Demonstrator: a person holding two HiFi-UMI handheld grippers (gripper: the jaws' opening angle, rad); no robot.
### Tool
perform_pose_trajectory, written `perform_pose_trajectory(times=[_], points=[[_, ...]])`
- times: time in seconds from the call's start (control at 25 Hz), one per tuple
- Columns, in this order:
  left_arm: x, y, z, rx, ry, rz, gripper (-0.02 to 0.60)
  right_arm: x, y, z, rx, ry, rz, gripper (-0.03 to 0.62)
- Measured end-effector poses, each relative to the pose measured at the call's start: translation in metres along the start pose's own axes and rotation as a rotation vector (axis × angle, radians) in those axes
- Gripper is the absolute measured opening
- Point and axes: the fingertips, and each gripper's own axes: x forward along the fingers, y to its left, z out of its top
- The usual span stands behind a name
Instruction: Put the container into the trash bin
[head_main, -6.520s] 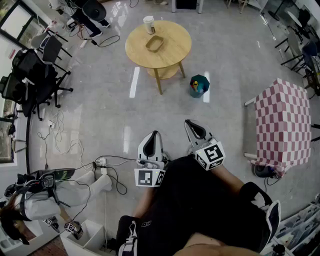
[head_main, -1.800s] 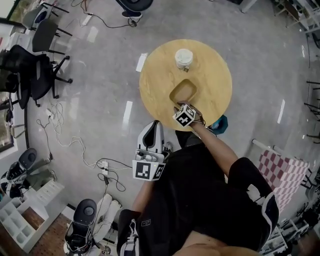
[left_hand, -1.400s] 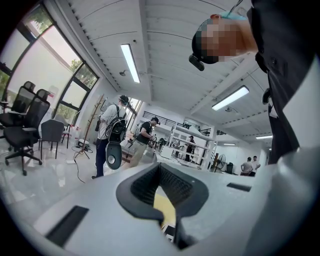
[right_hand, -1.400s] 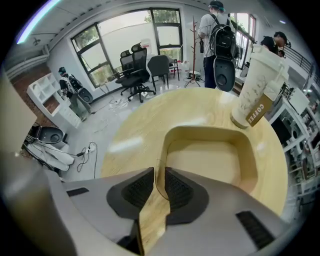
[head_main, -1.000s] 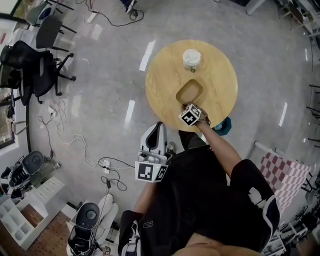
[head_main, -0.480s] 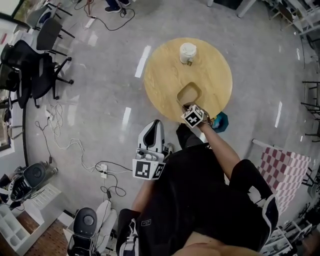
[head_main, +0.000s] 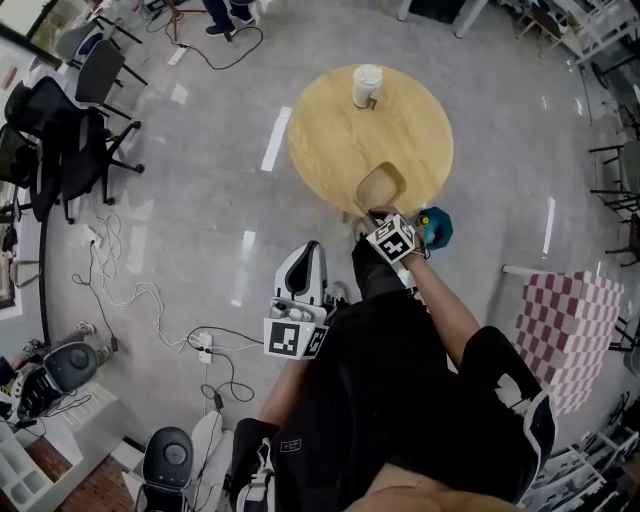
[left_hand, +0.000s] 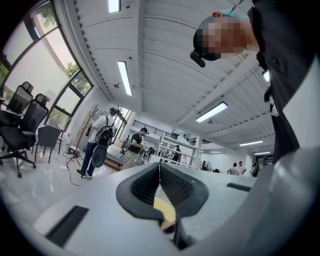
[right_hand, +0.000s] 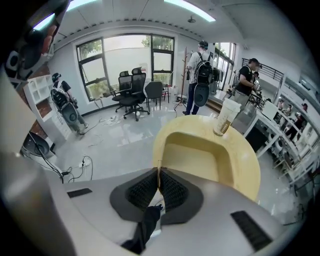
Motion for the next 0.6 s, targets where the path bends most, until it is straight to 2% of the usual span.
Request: perform_pose_trajectory(times=[0.28, 0.6], points=[[-0.05, -0.034, -0.009, -0.026, 0.016, -0.099, 0.012, -0.071, 0.053, -0.014, 0.061, -0.09, -0.053, 0.035], [-0.056, -0.088, -0.023, -0.041, 0.043, -0.201, 0.012, -0.144, 0.063, -0.044, 0.124, -0.157, -0.123, 0.035]])
